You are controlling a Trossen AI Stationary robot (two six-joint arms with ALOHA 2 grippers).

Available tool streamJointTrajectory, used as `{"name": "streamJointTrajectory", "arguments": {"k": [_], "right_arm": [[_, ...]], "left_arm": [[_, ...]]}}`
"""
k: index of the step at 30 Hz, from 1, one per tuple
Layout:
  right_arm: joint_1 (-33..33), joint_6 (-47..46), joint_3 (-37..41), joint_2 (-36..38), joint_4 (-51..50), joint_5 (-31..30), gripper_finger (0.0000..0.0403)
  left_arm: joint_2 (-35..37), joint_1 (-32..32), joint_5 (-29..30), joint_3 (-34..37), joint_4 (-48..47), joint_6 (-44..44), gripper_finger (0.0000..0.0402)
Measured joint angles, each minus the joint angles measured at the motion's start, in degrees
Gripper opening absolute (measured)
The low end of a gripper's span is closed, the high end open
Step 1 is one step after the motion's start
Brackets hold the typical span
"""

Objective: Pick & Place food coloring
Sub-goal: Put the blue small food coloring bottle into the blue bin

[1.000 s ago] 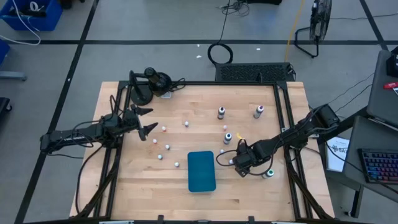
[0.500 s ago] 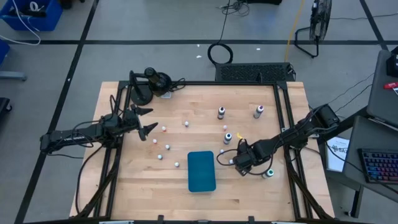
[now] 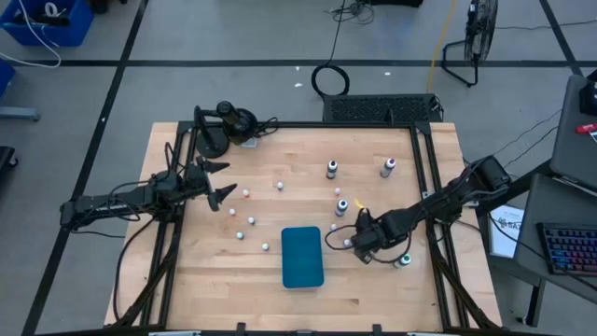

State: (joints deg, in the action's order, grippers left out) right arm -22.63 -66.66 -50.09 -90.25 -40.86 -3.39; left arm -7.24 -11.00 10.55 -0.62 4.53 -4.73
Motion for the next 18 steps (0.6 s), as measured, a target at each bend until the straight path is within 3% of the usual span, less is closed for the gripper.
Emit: {"name": "streamJointTrajectory", "arguments": {"k": [9,15,18], "right_arm": [[0.03,8.60,-0.13,10.89,7.40,-9.63,0.0054],[0.02,29.18,-0.24,14.95,31.55,-11.97,0.0054],[0.14,37.42,-4.72,13.70,34.14,-11.63,0.0054]], "left_arm": [[0.01,0.00,0.00,-0.01,0.01,0.00,0.0390],[0.01,0.00,0.00,-0.02,0.01,0.00,0.0390],[0.01,0.00,0.00,0.00,0.01,0.00,0.0390]]}}
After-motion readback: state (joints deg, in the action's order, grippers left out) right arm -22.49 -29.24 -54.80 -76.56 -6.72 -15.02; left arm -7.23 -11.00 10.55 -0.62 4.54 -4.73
